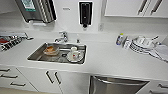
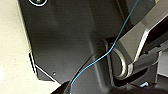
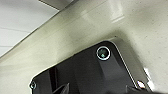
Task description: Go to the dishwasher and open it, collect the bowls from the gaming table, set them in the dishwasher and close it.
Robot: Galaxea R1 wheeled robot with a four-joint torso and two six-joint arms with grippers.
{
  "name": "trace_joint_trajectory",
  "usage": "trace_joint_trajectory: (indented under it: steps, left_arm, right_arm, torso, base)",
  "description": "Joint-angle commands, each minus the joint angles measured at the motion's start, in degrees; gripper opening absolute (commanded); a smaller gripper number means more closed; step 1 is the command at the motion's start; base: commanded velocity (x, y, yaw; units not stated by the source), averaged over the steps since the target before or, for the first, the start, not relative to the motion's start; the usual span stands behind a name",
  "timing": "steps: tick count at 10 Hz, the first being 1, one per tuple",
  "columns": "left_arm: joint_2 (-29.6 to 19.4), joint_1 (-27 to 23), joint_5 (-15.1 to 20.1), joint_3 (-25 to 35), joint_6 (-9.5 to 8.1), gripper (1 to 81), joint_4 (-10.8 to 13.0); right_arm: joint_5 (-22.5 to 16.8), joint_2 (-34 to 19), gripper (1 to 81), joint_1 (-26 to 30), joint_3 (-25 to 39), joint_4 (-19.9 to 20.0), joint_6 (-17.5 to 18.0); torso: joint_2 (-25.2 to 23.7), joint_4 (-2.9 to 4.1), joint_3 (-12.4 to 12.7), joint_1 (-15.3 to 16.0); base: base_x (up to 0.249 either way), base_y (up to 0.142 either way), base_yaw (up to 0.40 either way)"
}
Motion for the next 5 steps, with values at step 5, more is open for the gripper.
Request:
trace_joint_trajectory:
  steps: [5]
  left_arm:
    - [3.4,-0.3,2.7,-8.7,-1.11,81.1,-5.6]
  right_arm:
    - [-9.1,13.7,81.1,-7.7,-15.1,-15.4,-0.2]
  torso:
    - [0.0,0.00,0.0,0.0]
  base:
    - [0.000,0.000,0.000]
